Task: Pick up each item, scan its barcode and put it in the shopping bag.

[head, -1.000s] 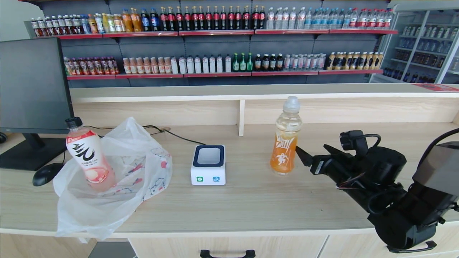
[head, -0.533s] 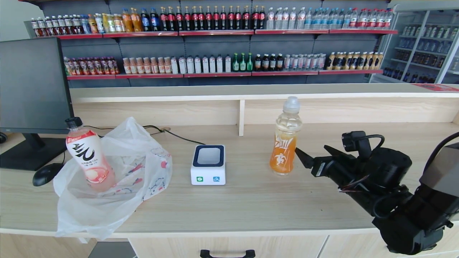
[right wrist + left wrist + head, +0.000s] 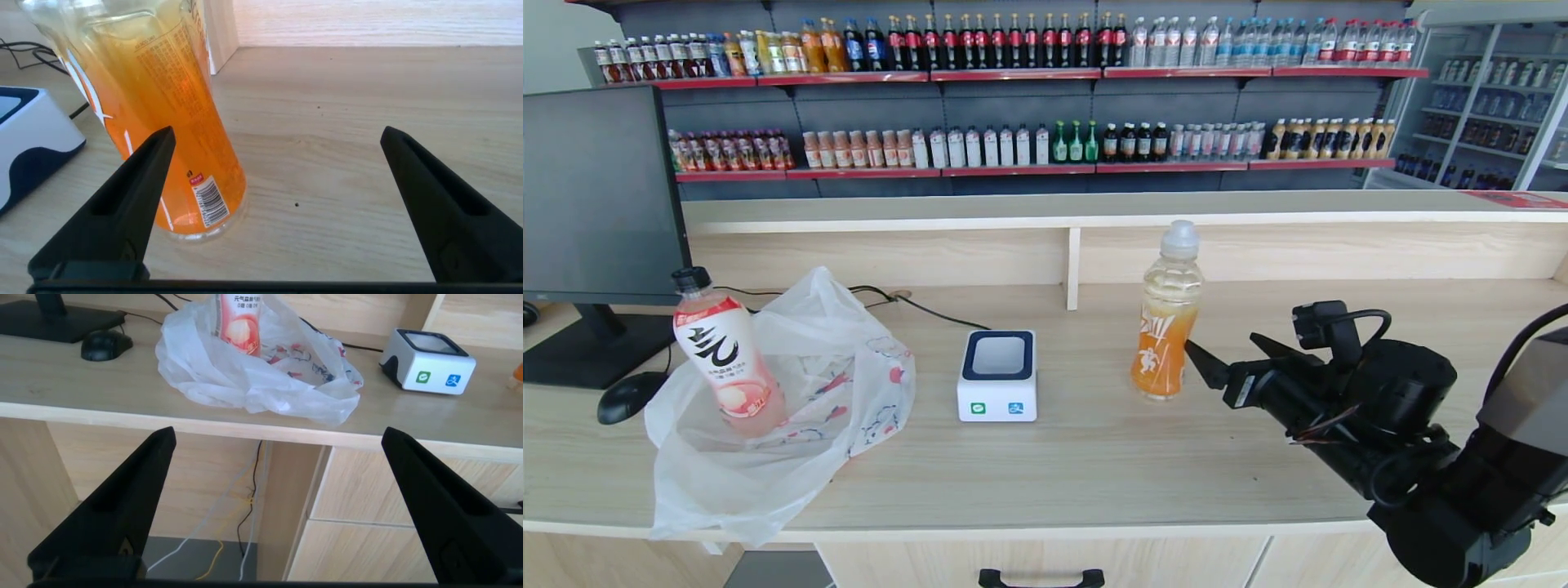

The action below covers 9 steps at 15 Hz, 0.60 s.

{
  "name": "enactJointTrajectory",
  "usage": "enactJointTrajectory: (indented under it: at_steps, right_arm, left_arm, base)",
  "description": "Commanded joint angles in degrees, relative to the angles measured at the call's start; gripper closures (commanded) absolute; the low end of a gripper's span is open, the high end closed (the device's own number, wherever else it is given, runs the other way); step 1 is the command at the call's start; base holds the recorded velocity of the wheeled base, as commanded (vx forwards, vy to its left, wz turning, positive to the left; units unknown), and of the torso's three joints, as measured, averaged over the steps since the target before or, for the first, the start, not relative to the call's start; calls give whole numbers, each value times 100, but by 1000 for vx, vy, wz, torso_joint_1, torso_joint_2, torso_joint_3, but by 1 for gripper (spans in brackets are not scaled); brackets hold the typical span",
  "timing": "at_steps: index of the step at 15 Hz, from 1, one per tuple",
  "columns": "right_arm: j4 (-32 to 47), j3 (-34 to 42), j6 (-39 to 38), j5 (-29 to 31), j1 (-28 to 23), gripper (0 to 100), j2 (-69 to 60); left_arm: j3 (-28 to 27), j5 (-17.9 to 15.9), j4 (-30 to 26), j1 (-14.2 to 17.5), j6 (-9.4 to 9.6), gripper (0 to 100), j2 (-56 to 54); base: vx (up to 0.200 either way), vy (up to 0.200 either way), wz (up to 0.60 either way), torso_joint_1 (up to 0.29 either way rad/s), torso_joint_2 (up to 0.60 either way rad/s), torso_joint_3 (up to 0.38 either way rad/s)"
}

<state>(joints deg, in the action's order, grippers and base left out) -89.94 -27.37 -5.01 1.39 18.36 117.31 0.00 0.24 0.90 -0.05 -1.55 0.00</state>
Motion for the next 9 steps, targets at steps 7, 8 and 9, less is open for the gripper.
enactJointTrajectory:
  at_steps: [7,8,9]
  right_arm:
    - [-6,39,-70,2,238,0,81]
    - [-6,82,-79,2,221,0,73]
    - [-6,109,-97,2,168,0,20]
  left_arm:
    - [0,2,-11,-4,-3,0,0]
    - [0,2,-11,-4,-3,0,0]
    - [0,2,-11,-4,-3,0,0]
  base:
    - [0,0,0,0,0,0]
    - [0,0,0,0,0,0]
    - [0,0,0,0,0,0]
